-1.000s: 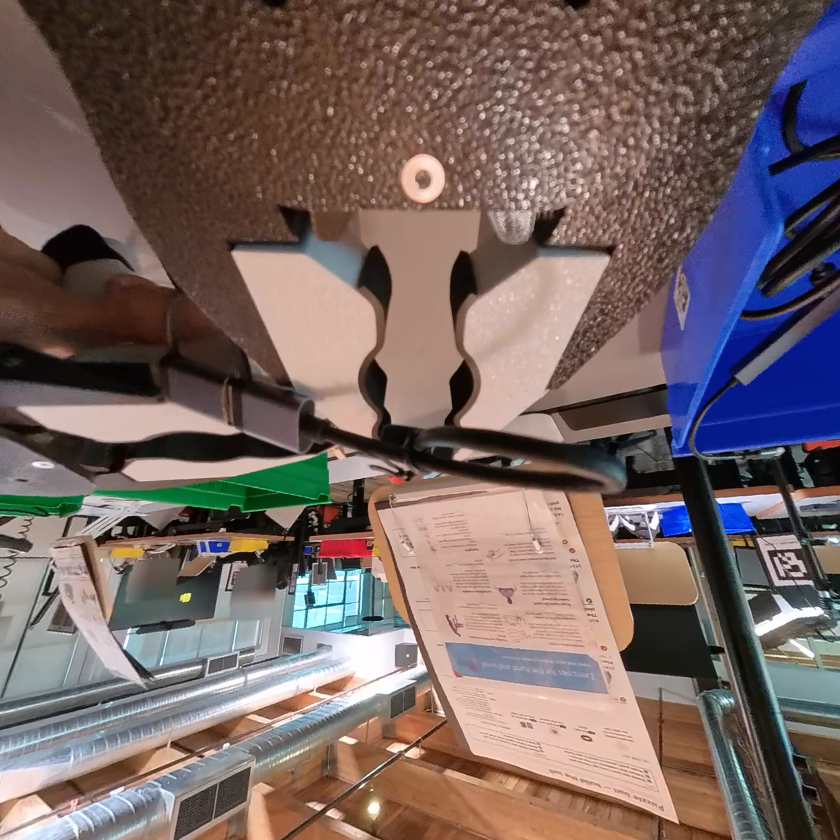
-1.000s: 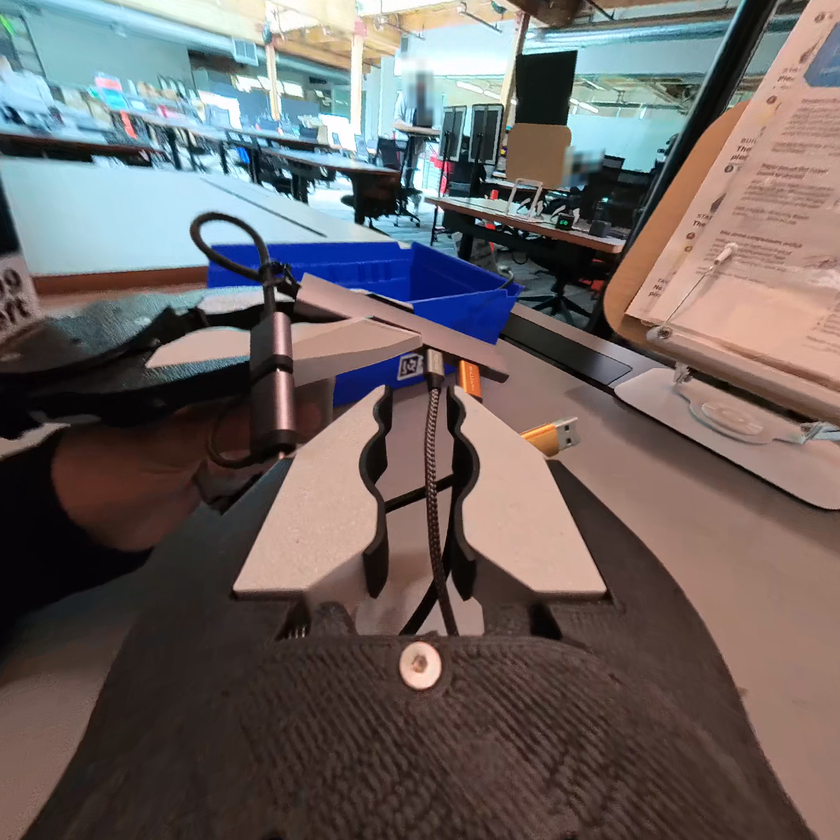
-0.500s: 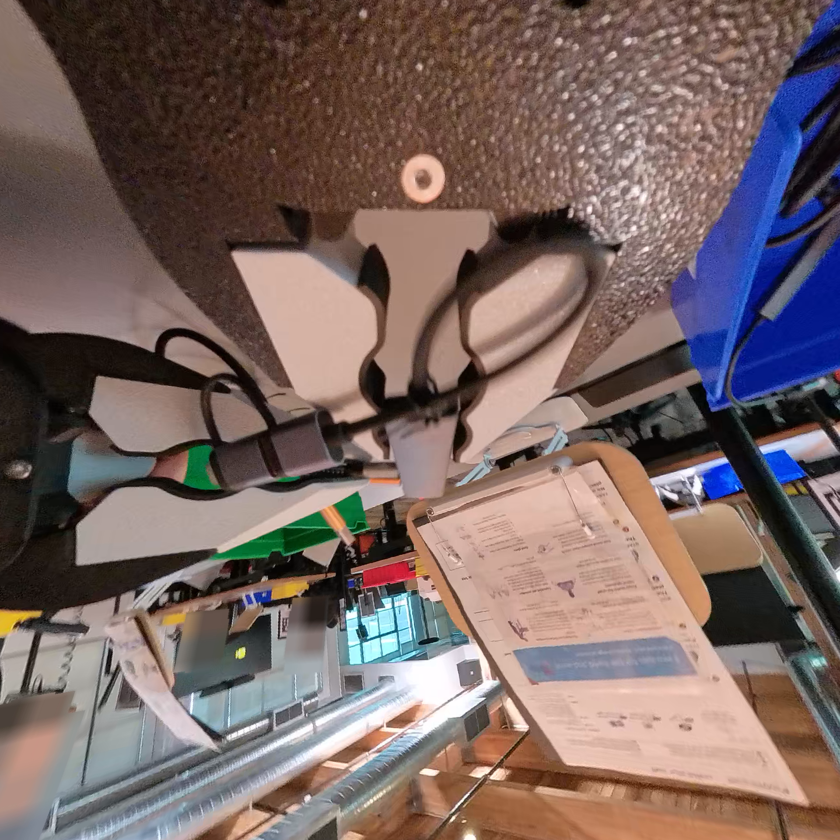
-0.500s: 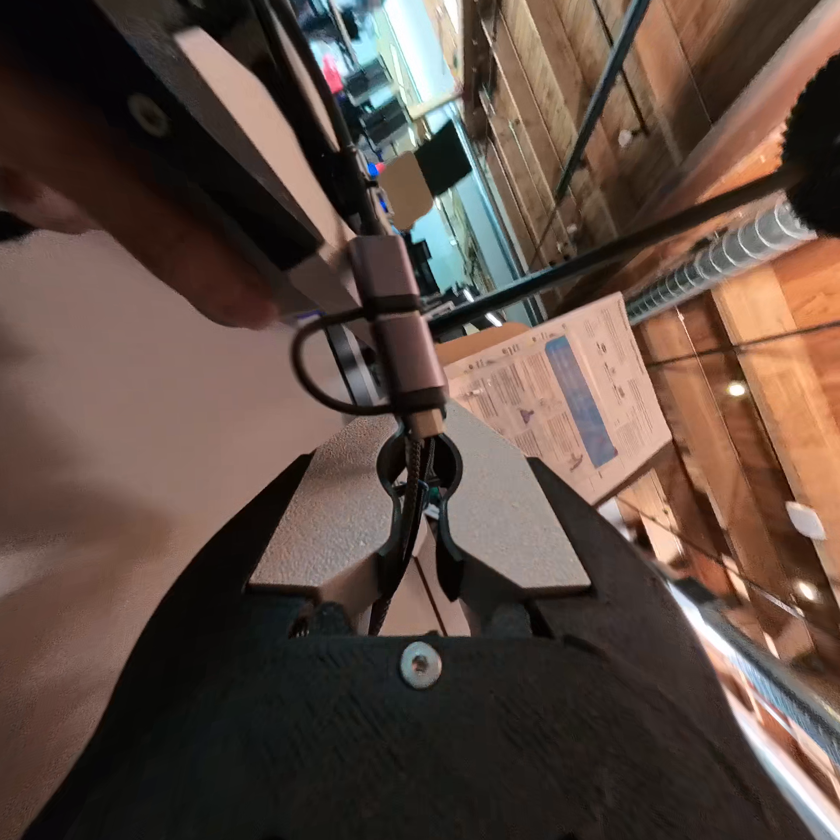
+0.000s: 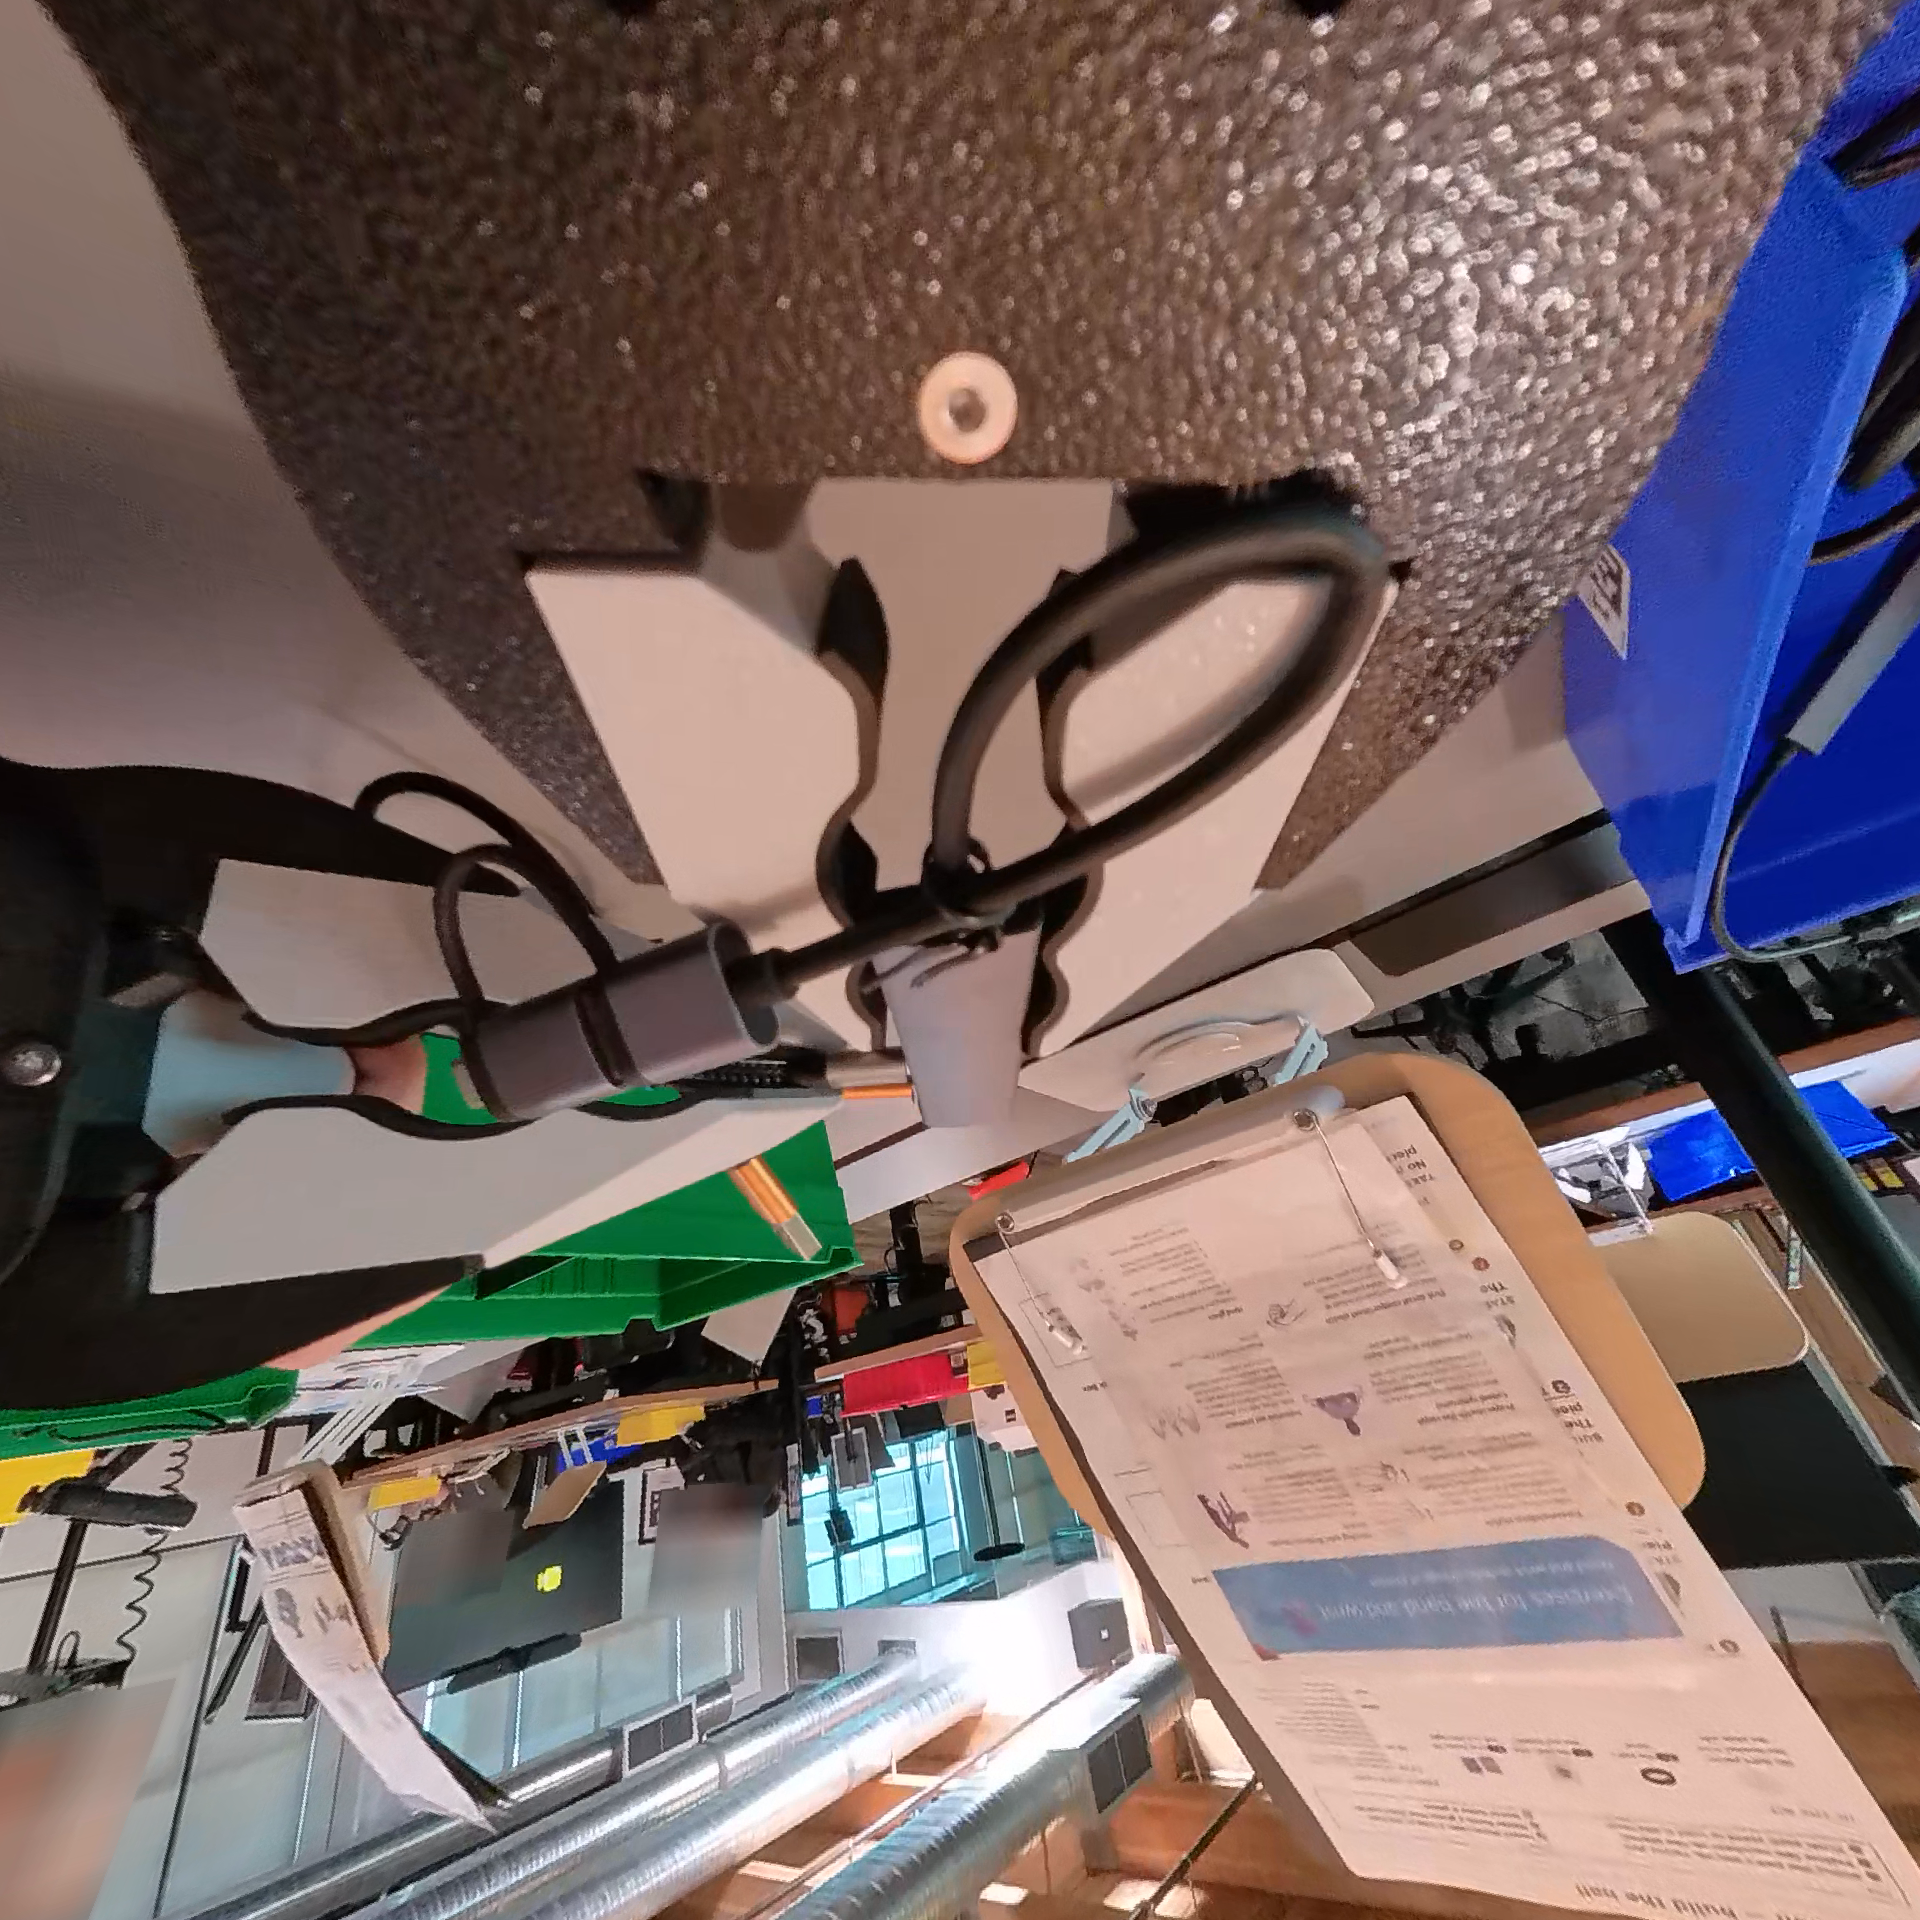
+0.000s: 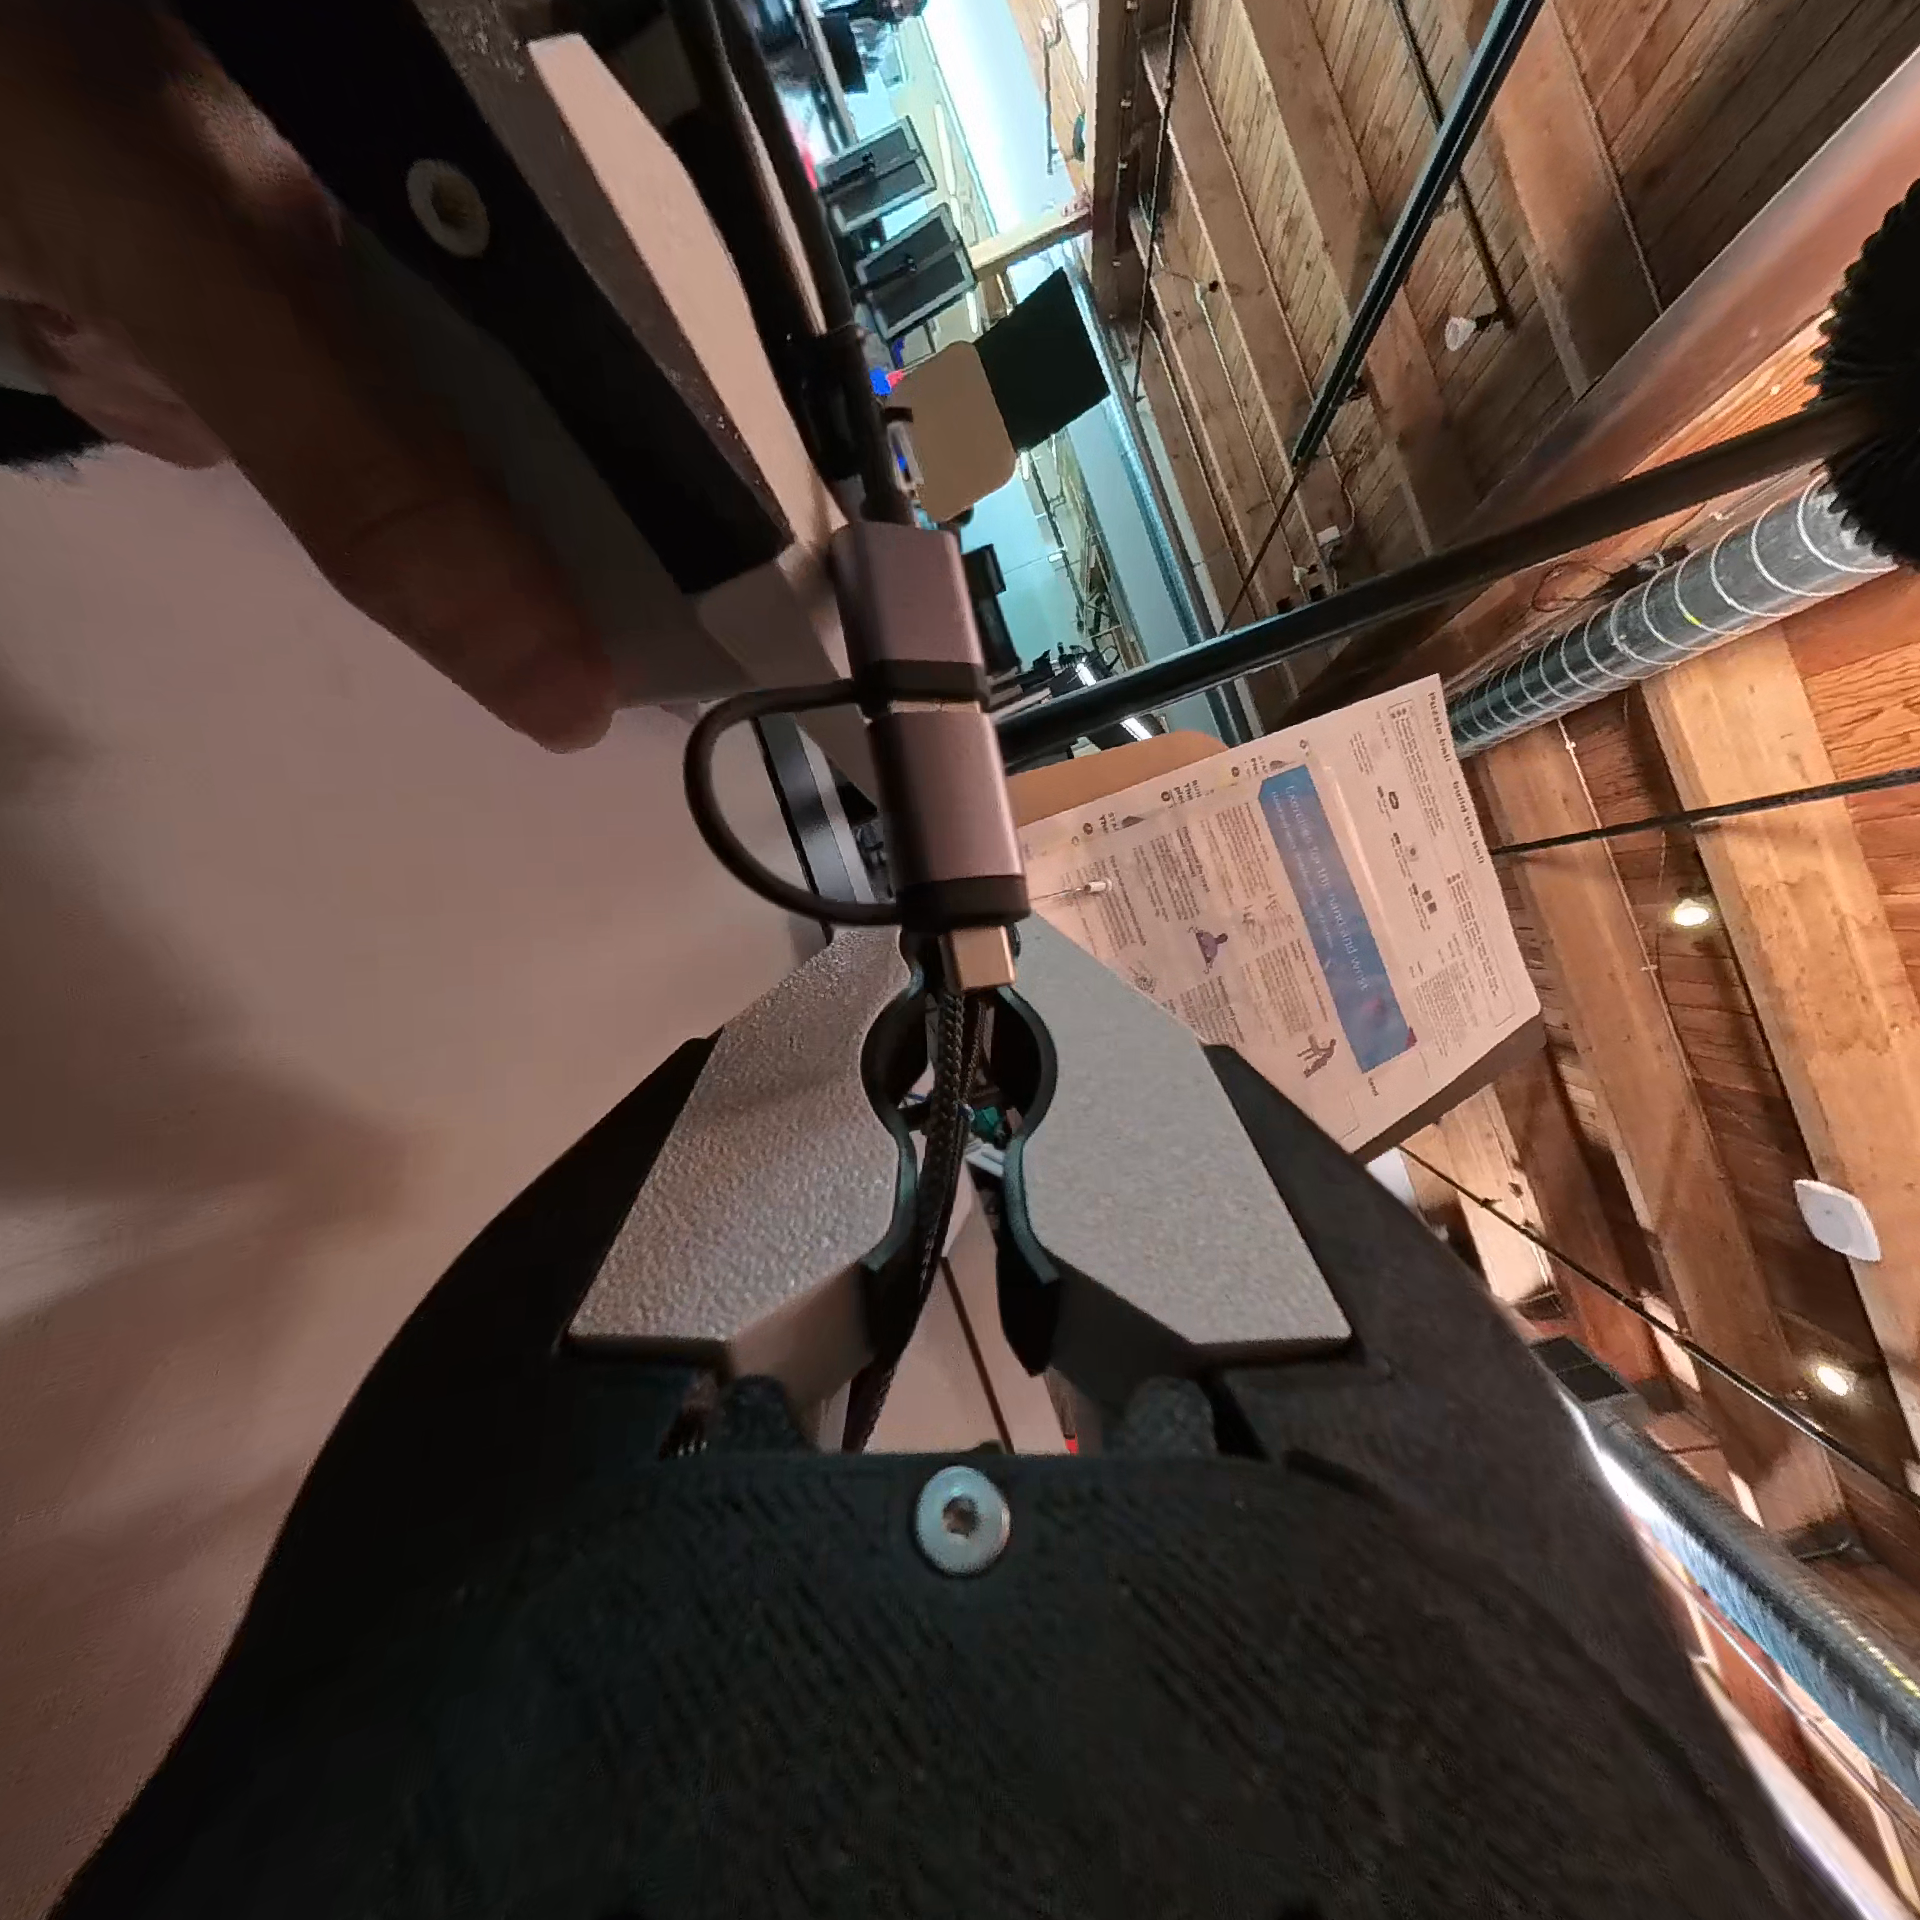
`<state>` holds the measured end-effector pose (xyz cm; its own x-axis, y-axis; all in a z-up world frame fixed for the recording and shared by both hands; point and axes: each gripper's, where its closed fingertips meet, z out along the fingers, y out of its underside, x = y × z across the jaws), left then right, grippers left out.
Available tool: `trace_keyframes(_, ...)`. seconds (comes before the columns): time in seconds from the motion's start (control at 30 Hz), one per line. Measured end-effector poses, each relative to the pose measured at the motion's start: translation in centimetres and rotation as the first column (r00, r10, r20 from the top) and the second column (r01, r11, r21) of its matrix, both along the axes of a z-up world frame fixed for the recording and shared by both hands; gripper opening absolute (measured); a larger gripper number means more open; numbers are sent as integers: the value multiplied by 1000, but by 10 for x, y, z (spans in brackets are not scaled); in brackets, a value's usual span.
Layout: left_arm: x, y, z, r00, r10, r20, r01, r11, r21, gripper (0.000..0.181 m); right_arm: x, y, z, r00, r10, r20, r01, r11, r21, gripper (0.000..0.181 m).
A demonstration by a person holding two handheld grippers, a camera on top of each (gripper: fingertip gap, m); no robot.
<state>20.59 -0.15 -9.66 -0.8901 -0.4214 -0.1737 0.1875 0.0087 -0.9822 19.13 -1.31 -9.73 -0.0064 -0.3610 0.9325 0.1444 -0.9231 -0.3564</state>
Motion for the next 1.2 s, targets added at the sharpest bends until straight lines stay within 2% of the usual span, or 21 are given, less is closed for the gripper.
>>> trace_keyframes(0.13,2,1,-1,1000,24,-20,-24,1000,5,21,0,1,1,1000,25,-5,-25,997,77,3)
trace_keyframes(0.23,5,4,4,997,66,-39,-67,997,-35,21,-1,3,6,996,85,-18,-78,963,259,3)
trace_keyframes(0.33,11,9,3,993,89,-72,-94,994,-64,21,-3,8,13,978,208,-28,-160,826,541,18)
trace_keyframes(0.43,12,12,5,993,82,-85,-90,992,-89,21,-4,12,19,949,314,-23,-196,648,736,14)
trace_keyframes(0.57,11,13,8,994,106,-37,-109,990,-86,21,0,15,11,930,362,-70,-144,532,835,15)
trace_keyframes(0.7,8,12,10,997,79,-26,-81,991,-101,21,-3,13,23,898,441,4,-161,321,933,8)
trace_keyframes(0.77,4,9,10,998,67,-7,-68,993,-95,21,-2,10,24,891,453,24,-150,245,958,7)
trace_keyframes(0.87,4,7,9,996,87,10,-86,993,-79,21,0,8,19,901,435,-12,-123,281,952,7)
trace_keyframes(1.0,6,10,10,993,112,24,-109,990,-87,21,-2,12,19,882,468,-50,-98,287,953,18)
trace_keyframes(1.2,6,10,9,992,121,33,-118,990,-80,21,-1,12,16,891,447,-79,-64,295,953,17)
